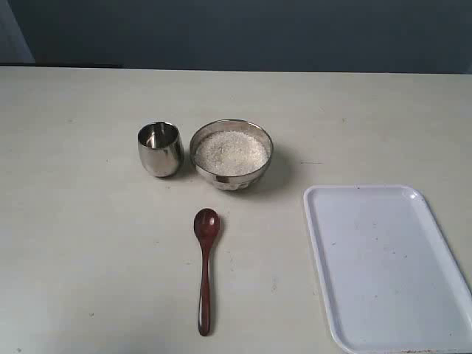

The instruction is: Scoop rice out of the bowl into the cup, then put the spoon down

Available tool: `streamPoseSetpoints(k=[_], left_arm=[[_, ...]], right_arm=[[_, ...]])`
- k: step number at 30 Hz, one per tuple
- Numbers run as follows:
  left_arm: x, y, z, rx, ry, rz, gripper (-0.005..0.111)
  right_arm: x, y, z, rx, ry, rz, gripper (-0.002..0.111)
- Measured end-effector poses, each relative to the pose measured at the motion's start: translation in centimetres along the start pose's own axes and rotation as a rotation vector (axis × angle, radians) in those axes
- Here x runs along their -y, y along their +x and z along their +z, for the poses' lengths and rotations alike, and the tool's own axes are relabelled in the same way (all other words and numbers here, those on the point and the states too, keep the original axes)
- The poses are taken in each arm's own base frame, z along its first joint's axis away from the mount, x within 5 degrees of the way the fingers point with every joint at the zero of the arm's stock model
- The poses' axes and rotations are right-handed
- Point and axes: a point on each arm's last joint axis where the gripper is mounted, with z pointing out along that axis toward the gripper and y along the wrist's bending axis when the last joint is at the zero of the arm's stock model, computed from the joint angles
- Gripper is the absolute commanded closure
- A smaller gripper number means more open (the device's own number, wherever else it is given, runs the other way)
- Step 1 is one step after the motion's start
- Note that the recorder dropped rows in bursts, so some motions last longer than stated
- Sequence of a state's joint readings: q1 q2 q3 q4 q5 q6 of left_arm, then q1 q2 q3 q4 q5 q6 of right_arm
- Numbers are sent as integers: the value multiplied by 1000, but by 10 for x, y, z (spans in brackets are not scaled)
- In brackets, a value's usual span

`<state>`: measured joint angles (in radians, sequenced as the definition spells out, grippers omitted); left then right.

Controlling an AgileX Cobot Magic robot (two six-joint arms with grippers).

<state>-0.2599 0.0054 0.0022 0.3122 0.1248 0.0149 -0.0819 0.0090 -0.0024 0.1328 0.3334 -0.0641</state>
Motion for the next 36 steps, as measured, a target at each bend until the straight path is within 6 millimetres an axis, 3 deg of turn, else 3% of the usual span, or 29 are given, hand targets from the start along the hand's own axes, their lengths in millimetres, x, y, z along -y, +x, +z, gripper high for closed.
streamPoseSetpoints(k=[11, 15, 17, 19, 20, 22, 29, 32, 36], left_arm=[[0, 0, 0, 0, 0, 0, 106], [0, 0, 0, 0, 0, 0, 106], [0, 0, 0, 0, 0, 0, 106], [0, 0, 0, 0, 0, 0, 106], [0, 0, 0, 0, 0, 0, 106], [0, 0, 0, 0, 0, 0, 106], [0, 0, 0, 0, 0, 0, 106], [0, 0, 0, 0, 0, 0, 106], [0, 0, 0, 0, 0, 0, 106]], right_arm=[[1, -1, 0, 12, 6, -16, 108], [1, -20, -2, 224, 9, 31, 108], [2, -30, -5, 341, -3, 148, 108], [5, -35, -7, 402, -48, 486, 108], [6, -35, -7, 398, -89, 756, 108], [4, -32, -6, 353, -129, 946, 108], [-6, -25, -4, 203, -181, 923, 108], [-12, -58, -20, 288, -218, 697, 108], [-20, -140, -62, 501, -237, 363, 108]])
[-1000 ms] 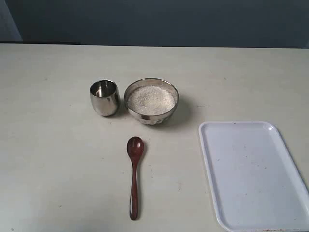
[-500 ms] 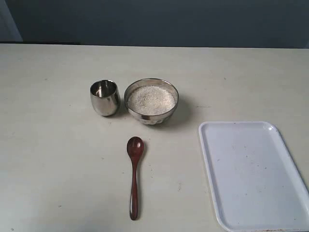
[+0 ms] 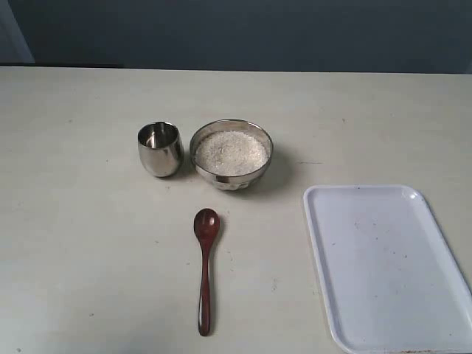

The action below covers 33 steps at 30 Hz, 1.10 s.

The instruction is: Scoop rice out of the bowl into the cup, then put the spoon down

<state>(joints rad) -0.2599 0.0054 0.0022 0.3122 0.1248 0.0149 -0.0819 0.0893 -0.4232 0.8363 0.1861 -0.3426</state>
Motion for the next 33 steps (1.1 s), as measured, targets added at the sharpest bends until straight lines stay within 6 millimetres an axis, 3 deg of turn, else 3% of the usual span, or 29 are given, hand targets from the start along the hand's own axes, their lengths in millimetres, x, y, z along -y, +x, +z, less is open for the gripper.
streamPoseSetpoints(k=[2, 5, 9, 11, 14, 19, 21, 25, 30, 33], left_arm=[[0, 0, 0, 0, 0, 0, 106], [0, 0, 0, 0, 0, 0, 106], [0, 0, 0, 0, 0, 0, 106], [0, 0, 0, 0, 0, 0, 106], [0, 0, 0, 0, 0, 0, 106], [0, 0, 0, 0, 0, 0, 106], [0, 0, 0, 0, 0, 0, 106], [0, 0, 0, 0, 0, 0, 106], [0, 0, 0, 0, 0, 0, 106], [0, 0, 0, 0, 0, 0, 106]], right_arm=[[-22, -36, 14, -13, -46, -127, 108], [-46, -73, 56, -181, -101, -250, 108], [-55, -93, 122, -538, -107, -289, 108], [-44, -86, 157, -736, -43, -280, 108], [-24, -51, 203, -1009, 24, -256, 109], [-25, 31, 237, -1371, 42, -321, 109], [-38, 64, 235, -1473, 40, -376, 109], [-80, 126, 207, -1601, -28, -429, 109], [-123, 176, 173, -1559, -114, -348, 109], [-141, 196, 161, -1564, -167, -322, 96]])
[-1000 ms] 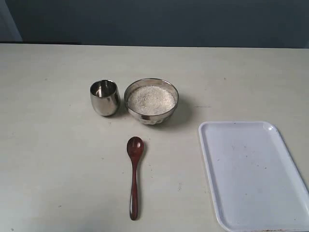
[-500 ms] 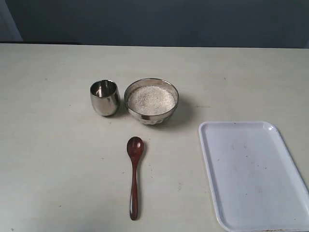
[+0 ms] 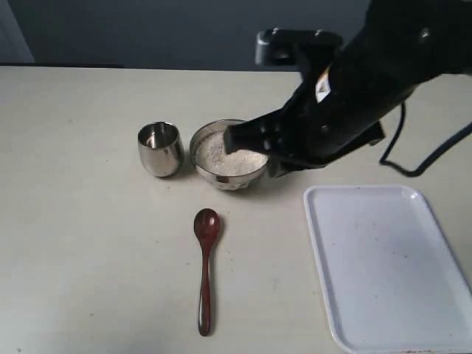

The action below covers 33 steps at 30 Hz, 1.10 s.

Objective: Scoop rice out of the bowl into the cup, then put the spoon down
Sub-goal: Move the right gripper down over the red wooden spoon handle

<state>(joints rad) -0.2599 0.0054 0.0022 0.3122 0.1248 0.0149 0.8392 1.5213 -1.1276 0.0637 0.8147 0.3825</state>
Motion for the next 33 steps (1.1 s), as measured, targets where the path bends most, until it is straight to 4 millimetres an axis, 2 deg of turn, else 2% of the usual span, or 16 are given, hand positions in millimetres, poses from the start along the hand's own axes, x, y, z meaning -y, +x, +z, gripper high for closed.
streamPoseSetpoints(k=[3, 5, 10, 14, 23, 33], left_arm=[[0, 0, 0, 0, 0, 0, 106], [0, 0, 0, 0, 0, 0, 106], [0, 0, 0, 0, 0, 0, 106], [0, 0, 0, 0, 0, 0, 106], [0, 0, 0, 0, 0, 0, 106], [0, 0, 0, 0, 0, 0, 106]], right_arm=[[-19, 6, 23, -53, -49, -2, 73], [-28, 11, 39, -97, -76, 11, 64], [-44, 22, 77, -197, -123, 97, 64], [-52, 32, 97, -257, -109, 133, 64], [-68, 46, 114, -294, -101, 200, 64], [-65, 58, 142, -361, -44, 250, 66]])
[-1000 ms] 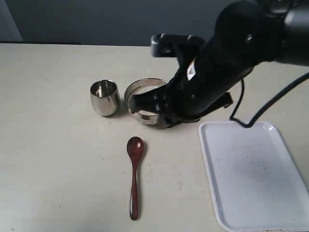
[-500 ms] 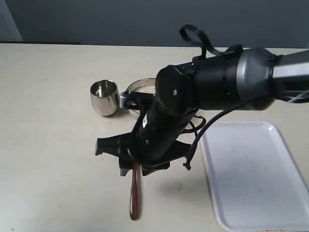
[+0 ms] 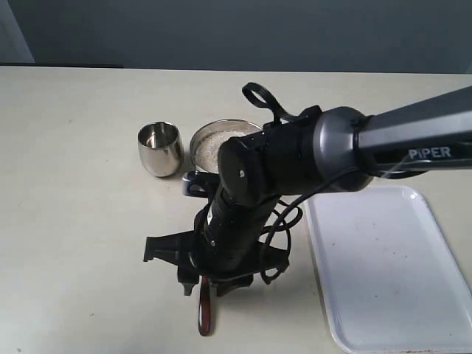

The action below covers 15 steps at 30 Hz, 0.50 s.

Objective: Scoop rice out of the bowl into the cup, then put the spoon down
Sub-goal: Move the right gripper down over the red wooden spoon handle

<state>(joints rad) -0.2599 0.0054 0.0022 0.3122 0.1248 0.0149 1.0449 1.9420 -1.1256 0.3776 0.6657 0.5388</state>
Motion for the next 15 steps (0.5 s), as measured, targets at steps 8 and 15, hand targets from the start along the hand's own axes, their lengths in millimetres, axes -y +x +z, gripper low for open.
streamPoseSetpoints(k=[8, 15], left_arm=[[0, 0, 0, 0, 0, 0, 106], [0, 0, 0, 0, 0, 0, 106]], right_arm=[[0, 0, 2, -5, 5, 16, 66], [3, 1, 13, -32, 26, 36, 66]])
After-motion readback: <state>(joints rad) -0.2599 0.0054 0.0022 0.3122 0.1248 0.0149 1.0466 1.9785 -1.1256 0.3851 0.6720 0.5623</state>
